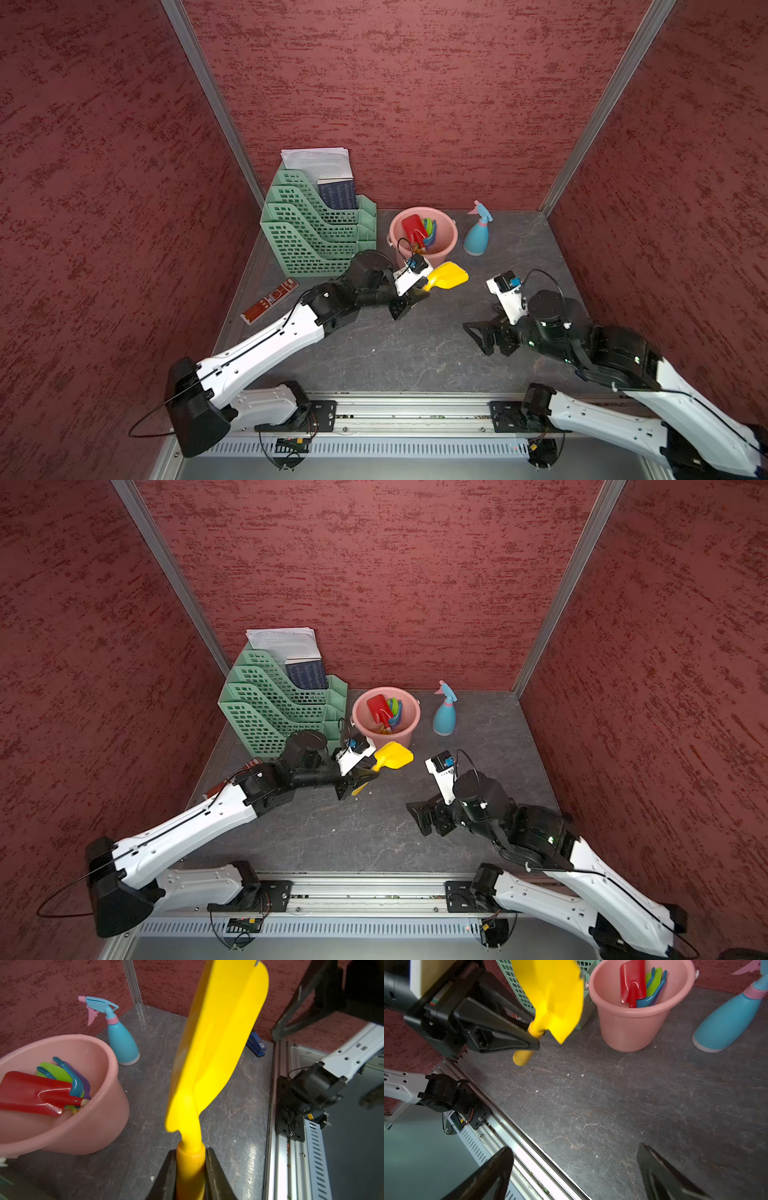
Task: Organize the gardening tools
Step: Pick up the gardening tool from the center of the board, then place the gardening tool in the container.
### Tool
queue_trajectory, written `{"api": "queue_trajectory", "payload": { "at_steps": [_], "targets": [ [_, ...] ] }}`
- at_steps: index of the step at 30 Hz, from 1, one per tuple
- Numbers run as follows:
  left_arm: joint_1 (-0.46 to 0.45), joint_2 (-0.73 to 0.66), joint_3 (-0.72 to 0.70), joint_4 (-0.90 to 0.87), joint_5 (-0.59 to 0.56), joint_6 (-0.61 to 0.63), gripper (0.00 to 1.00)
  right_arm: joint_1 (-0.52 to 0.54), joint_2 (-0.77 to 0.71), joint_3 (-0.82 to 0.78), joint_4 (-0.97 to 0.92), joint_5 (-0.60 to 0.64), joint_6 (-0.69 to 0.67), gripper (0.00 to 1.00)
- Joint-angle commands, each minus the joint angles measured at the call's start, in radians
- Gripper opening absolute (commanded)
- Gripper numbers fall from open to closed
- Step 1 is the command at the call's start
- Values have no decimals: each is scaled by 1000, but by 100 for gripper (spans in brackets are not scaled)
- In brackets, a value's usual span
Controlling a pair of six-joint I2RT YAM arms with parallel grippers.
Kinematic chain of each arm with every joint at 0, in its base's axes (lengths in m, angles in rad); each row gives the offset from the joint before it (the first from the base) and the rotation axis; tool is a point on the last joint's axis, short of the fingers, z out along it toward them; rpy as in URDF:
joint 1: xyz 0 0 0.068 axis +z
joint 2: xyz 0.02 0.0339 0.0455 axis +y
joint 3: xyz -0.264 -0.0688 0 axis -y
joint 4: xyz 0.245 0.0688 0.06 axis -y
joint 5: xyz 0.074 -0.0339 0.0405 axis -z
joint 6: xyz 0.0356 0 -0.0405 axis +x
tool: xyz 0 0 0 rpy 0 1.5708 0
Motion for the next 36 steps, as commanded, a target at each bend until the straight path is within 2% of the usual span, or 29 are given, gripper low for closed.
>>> {"api": "queue_trajectory", "payload": {
  "at_steps": [1, 13, 22, 29, 36],
  "targets": [
    [43, 59, 34, 234, -17, -63, 0, -2, -14, -44, 145, 33, 34, 98],
    [171, 334, 192, 551, -24, -156, 0, -5, -42, -180, 323, 48, 35, 98],
    [232, 514, 213, 811, -53, -195, 0, -15, -27, -254, 439, 67, 7, 98],
    [260, 658, 261, 935, -61, -210, 0, -37, 17, -313, 561, 54, 0, 98],
    [285, 764, 248, 1086, -65, -272, 0, -48, 42, -352, 658, 33, -2, 98]
  ]
}}
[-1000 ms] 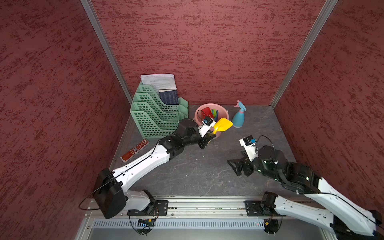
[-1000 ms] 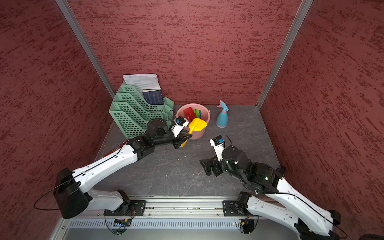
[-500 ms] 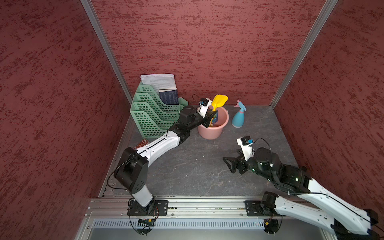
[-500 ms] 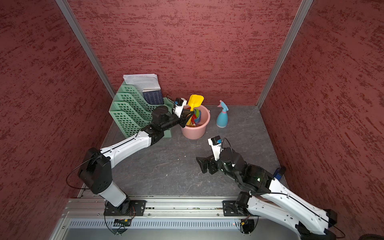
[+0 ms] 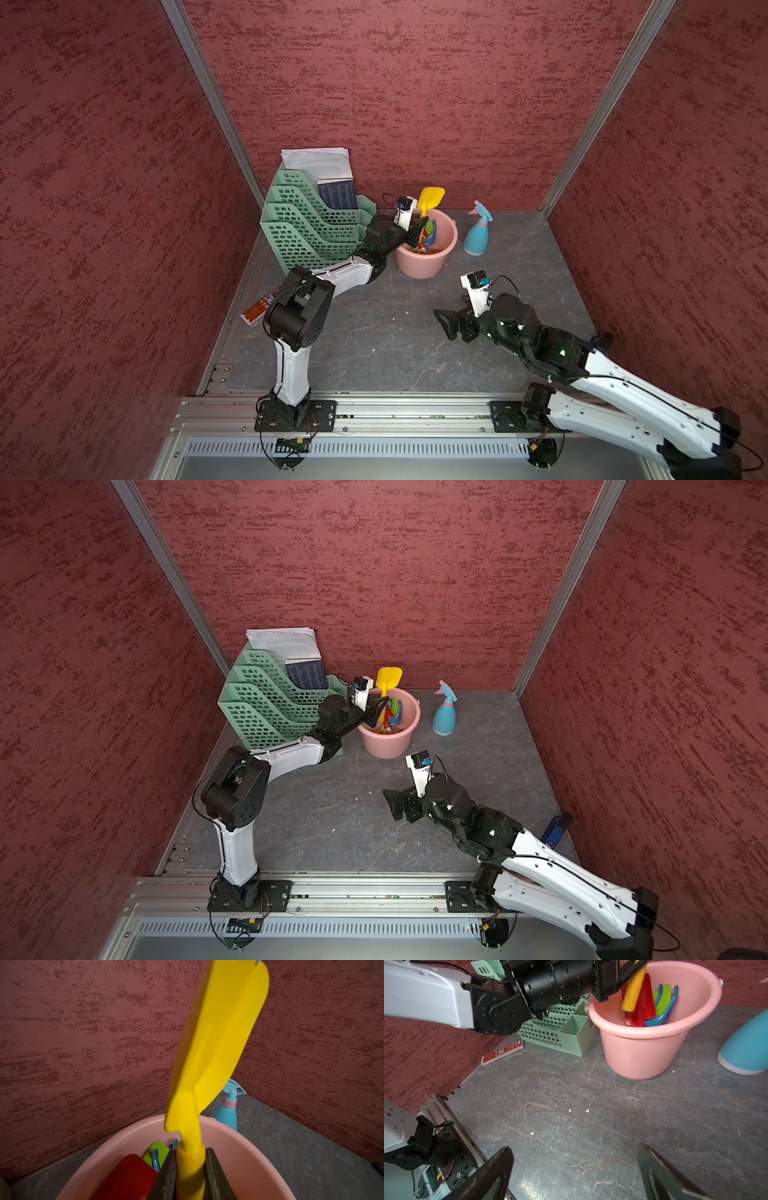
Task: Organize the gardening tools
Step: Place the gardening tool in the container, then reset both arms
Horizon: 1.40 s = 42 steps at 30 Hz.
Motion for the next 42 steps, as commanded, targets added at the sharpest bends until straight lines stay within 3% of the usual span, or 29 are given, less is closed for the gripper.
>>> {"api": "queue_trajectory", "payload": {
  "at_steps": [1, 4, 9, 14, 19, 25, 29, 35, 42],
  "targets": [
    [9, 36, 16, 139, -4, -31, 0, -13, 3, -10, 91, -6, -14, 98],
    [9, 52, 9, 159, -4, -32, 3, -20, 4, -15, 93, -8, -11, 98],
    [11, 35, -27, 185, -22, -41, 65, -27, -3, -20, 93, -3, -7, 98],
    [10, -14, -66, 168, -38, -42, 98, -32, -2, -15, 89, 11, -14, 98],
    [1, -136, -128, 95, -57, -33, 100, -48, -15, 13, 45, 53, -44, 98],
    [-55, -379, -239, -155, -111, 45, 100, -126, -46, 39, -14, 64, -74, 98],
    [-90, -565, -376, -299, -173, 54, 100, -234, -35, 49, -44, 0, -86, 98],
    [-89, -835, -565, -452, -290, -37, 100, -412, 48, 91, -61, -123, -134, 98],
    [-38, -984, -668, -565, -431, -54, 100, -601, 126, 62, 54, -130, -148, 98]
  ]
}}
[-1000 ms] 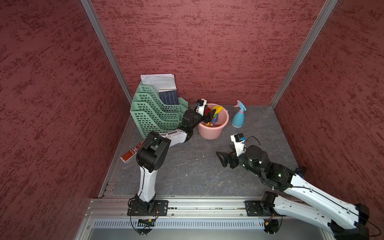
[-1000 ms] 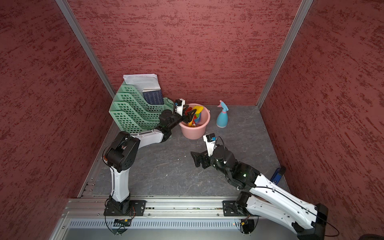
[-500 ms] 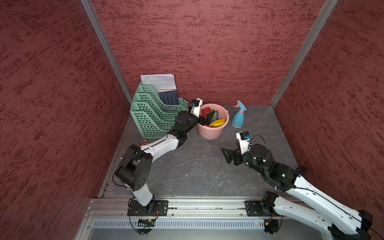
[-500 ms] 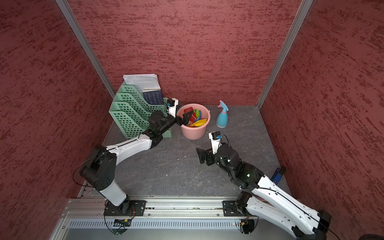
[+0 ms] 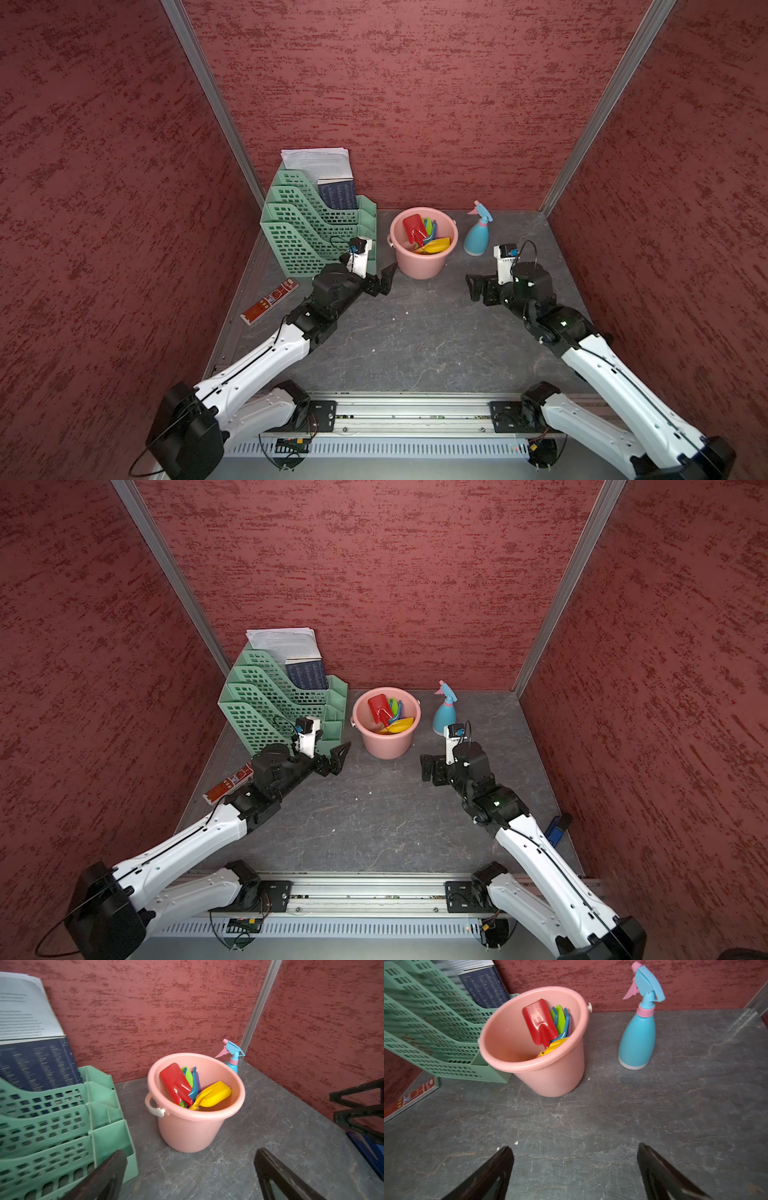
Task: Organize the gardening tools
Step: Reset both arms
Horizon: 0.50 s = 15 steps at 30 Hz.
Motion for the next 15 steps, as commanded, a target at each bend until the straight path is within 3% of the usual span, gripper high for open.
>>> {"api": "queue_trajectory", "payload": {
  "at_steps": [1, 7, 15],
  "targets": [
    [41, -29, -38, -69, -118, -16, 100, -90, 35, -13, 104, -24, -15, 98],
    [139, -19, -96, -54, -165, -5, 100, -184, 165, -96, 313, 77, -67, 98],
    [272, 6, -263, 184, -194, 50, 100, -216, 301, -264, 726, 181, -178, 98]
  ]
}}
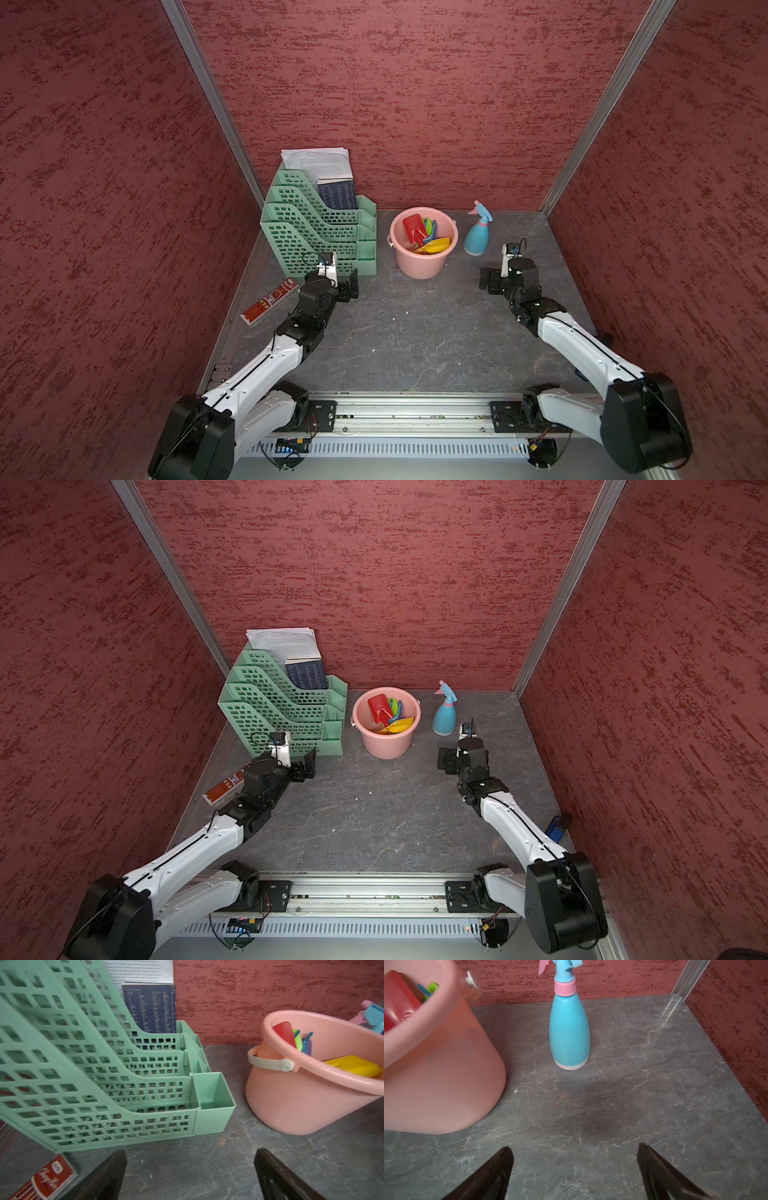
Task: Organize the gardening tools
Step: Reset both arms
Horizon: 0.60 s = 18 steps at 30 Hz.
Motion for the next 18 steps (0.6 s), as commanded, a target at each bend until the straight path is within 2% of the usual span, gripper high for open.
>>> {"api": "queue_trajectory", "payload": {
  "at_steps": [1, 4, 9, 16, 18],
  "targets": [
    [57, 26, -23, 120, -28, 39, 100, -11, 25, -70, 309, 76, -71, 98],
    [112, 57, -25, 177, 15, 80, 100, -12, 69, -163, 537, 90, -118, 98],
    [194, 122, -30, 220, 24, 104, 100, -17, 150, -238, 722, 100, -144, 98],
    [294, 249, -53, 393, 106, 85, 100, -31, 181, -302, 896, 106, -185, 98],
    [326, 296, -60, 445, 144, 64, 100, -41, 256, -356, 1097, 103, -190, 98]
  ]
}}
